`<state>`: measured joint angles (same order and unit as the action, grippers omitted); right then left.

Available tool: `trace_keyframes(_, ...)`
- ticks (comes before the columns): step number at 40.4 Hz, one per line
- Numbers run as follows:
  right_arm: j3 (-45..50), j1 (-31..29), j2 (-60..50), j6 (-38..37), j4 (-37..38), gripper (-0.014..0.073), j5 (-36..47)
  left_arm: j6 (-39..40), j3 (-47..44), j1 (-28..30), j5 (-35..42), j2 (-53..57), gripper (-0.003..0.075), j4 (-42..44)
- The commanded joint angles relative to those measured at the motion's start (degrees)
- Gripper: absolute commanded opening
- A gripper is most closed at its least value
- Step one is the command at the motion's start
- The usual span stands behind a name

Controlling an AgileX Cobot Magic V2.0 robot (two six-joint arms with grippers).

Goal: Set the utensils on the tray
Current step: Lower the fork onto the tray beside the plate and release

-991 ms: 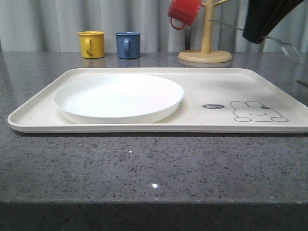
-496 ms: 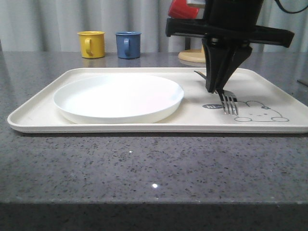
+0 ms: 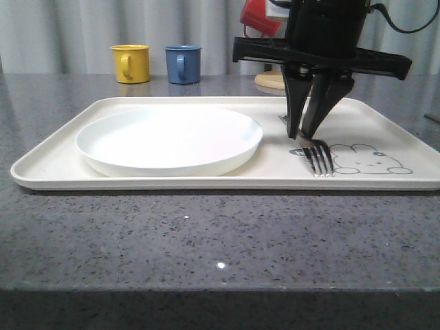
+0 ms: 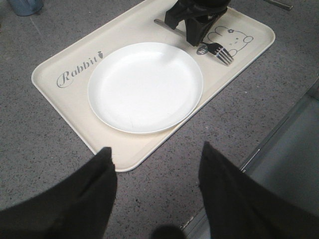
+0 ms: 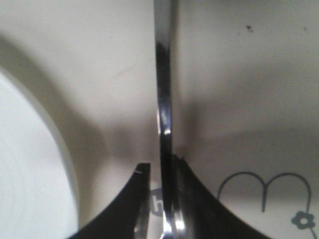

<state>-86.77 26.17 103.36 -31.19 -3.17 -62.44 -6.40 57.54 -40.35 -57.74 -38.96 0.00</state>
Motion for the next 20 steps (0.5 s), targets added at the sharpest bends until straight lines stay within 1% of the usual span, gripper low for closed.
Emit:
trace_keyframes(1, -1.9, -0.2, -2.5, 0.1, 0.7, 0.0183, 1.4, 0.7, 1.3, -0.4, 3.7, -0.1, 0.0368, 0.0)
trace_keyframes(9, -1.9, -0.2, -2.9, 0.1, 0.9, 0.0279, 1.6, 0.7, 1.3, -0.4, 3.7, -0.1, 0.0368, 0.0)
trace_keyframes(13, -1.9, -0.2, -4.5, 0.2, 2.5, 0.0278, 1.4, 0.7, 1.3, -0.4, 3.7, -0.1, 0.0369, 0.0)
trace_keyframes(15, -1.9, -0.2, -6.0, 0.4, 4.5, 0.0278, 1.0, 0.7, 1.3, -0.4, 3.7, -0.1, 0.0368, 0.0)
trace_keyframes(20, -1.9, -0.4, -10.9, 4.2, 10.6, 0.0278, -2.1, 0.7, 1.3, -0.4, 3.7, -0.1, 0.0368, 0.0)
